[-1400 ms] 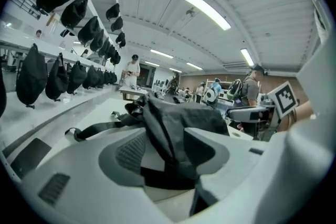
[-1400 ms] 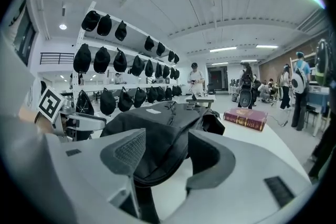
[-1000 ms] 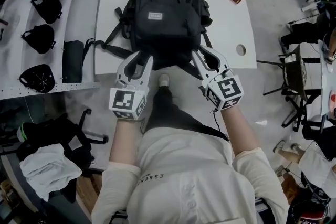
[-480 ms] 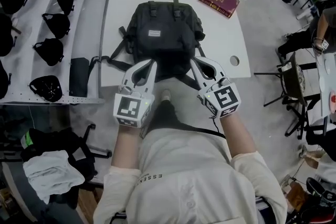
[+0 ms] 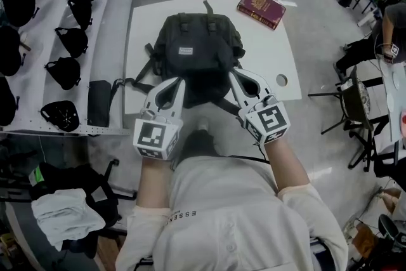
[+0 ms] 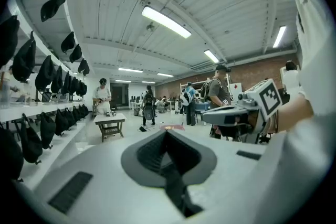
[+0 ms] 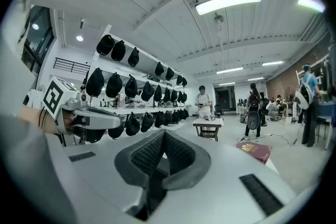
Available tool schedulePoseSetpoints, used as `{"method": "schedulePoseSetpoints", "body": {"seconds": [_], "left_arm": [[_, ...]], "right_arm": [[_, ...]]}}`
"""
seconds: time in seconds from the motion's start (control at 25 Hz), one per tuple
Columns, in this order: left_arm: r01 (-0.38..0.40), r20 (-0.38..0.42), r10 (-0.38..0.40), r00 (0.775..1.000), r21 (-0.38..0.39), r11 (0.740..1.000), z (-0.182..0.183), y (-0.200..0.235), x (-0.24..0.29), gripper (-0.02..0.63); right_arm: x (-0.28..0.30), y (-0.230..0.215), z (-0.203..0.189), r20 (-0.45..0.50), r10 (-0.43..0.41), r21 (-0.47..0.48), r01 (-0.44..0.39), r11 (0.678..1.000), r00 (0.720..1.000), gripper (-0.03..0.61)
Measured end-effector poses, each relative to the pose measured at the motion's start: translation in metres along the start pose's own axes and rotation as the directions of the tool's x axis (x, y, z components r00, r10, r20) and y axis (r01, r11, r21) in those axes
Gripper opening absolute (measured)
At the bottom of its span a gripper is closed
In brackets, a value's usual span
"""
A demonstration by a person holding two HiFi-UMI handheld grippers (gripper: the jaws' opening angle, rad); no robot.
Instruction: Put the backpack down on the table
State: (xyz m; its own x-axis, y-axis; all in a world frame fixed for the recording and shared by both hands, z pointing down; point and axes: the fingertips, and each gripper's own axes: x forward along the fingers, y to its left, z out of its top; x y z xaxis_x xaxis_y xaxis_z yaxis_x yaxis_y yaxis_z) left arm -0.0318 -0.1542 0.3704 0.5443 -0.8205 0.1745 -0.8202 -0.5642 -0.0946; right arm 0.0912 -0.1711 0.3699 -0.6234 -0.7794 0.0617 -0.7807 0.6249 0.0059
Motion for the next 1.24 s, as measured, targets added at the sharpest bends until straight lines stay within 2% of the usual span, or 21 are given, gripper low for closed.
{"method": "schedulePoseSetpoints", "body": {"seconds": [0.2,0.4,0.64,0.88,1.24], "left_arm": [[0.016,-0.003,-0.016,1.000,0.028,0.999,0.000,0.002,0.004,0.003],[0.008,-0.016,-0.008,1.000,0.009,1.000,-0.001,0.006,0.007,0.003],[0.002,-0.025,-0.002,1.000,0.002,1.000,0.001,0.010,0.008,0.003],[0.010,-0.015,-0.010,1.000,0.035,0.999,0.009,0.010,0.011,0.003],[-0.001,-0.026,0.001,1.000,0.015,1.000,0.006,0.016,0.014,0.003]], "right_arm": [[0.001,-0.002,0.001,0.000,0.016,0.013,-0.016,1.000,1.000,0.014],[0.002,0.001,0.006,0.009,0.049,-0.003,-0.049,0.999,0.999,0.014],[0.005,0.001,0.012,0.022,0.053,-0.016,-0.053,0.998,0.998,0.014],[0.006,-0.004,0.013,0.029,0.044,0.003,-0.044,0.999,0.999,0.014],[0.008,-0.007,0.017,0.034,0.038,0.020,-0.039,0.999,0.999,0.014]]}}
